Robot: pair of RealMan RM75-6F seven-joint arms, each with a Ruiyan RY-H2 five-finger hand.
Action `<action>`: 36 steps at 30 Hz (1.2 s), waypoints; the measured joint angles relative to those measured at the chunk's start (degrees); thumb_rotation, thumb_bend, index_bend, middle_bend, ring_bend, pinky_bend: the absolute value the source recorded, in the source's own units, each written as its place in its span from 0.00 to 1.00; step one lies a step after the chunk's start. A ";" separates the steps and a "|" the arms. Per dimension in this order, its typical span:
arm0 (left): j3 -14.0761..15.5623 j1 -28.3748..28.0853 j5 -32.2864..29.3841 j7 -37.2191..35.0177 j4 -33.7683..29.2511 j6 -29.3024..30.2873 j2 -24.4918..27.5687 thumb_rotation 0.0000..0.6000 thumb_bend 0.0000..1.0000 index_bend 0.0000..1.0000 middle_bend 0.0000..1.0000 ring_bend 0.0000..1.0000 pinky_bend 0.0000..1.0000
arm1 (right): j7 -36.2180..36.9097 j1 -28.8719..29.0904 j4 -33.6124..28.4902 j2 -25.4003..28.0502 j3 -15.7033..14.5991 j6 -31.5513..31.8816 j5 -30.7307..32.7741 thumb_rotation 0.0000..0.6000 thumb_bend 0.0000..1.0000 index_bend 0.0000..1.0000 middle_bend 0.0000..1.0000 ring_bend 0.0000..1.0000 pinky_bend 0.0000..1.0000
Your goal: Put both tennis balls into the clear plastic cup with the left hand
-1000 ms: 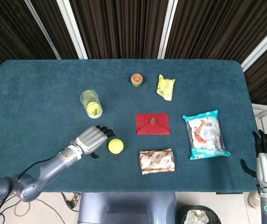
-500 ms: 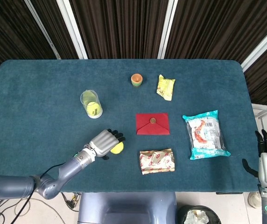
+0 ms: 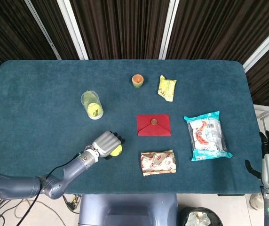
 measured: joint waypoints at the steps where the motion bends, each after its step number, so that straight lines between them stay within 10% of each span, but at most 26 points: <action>1: 0.00 0.02 0.17 0.10 0.31 0.28 -0.27 1.00 0.28 0.36 0.43 0.34 0.50 | 0.00 0.00 0.00 -0.03 0.03 -0.01 0.08 1.00 0.34 0.00 0.00 0.03 0.09; 15: -1.43 0.92 2.50 -0.36 -0.76 3.76 2.01 1.00 0.36 0.41 0.46 0.38 0.53 | 0.22 -0.05 -0.10 -0.10 0.32 -0.01 0.60 1.00 0.34 0.00 0.00 0.03 0.09; 36: -15.11 1.35 -5.55 -4.76 -12.46 10.51 24.47 1.00 0.34 0.40 0.41 0.35 0.50 | -0.89 0.11 -0.31 -0.80 0.11 -0.09 0.55 1.00 0.34 0.00 0.00 0.03 0.09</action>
